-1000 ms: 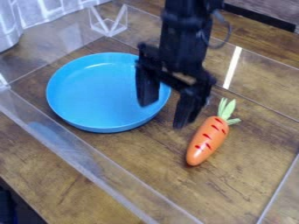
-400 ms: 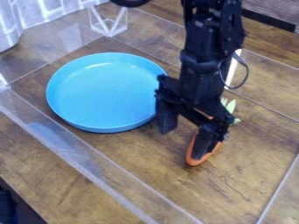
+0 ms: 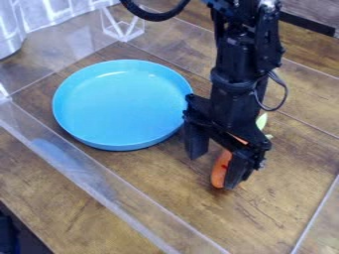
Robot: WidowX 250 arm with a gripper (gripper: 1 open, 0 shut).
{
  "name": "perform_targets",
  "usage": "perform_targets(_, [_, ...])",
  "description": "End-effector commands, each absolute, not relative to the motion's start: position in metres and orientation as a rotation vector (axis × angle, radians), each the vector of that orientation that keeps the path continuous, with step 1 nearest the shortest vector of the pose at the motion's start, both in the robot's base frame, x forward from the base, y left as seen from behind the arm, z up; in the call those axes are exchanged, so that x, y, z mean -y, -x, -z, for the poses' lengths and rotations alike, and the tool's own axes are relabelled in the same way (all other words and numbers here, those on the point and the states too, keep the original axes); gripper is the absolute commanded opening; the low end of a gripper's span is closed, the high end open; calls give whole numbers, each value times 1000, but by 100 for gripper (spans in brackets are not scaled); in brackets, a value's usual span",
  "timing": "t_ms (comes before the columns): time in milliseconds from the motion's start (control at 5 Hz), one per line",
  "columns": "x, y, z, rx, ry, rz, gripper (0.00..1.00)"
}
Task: Put the carrot in the blue tray
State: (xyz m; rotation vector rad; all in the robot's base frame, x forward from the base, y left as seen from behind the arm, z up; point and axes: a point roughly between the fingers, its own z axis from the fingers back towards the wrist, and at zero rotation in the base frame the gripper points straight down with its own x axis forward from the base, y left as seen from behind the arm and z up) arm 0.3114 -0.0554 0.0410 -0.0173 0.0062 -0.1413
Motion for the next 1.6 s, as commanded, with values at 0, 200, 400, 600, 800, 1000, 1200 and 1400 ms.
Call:
perform_targets(0, [62, -324, -56, 60, 24, 158, 100])
perform_targets(200, [63, -328, -57, 71, 23, 163, 100])
perform_targets(400, [63, -332, -58, 84, 26, 166, 100])
perform_targets(600, [63, -335, -57, 92, 29, 166, 100])
perform_targets(800, [63, -338, -57, 98, 32, 164, 100])
perform_targets(1000, [62, -340, -58, 105, 33, 163, 100])
perform_targets(1200, [62, -341, -59, 109, 32, 161, 100])
perform_targets(1400, [62, -342, -60, 112, 31, 161, 100])
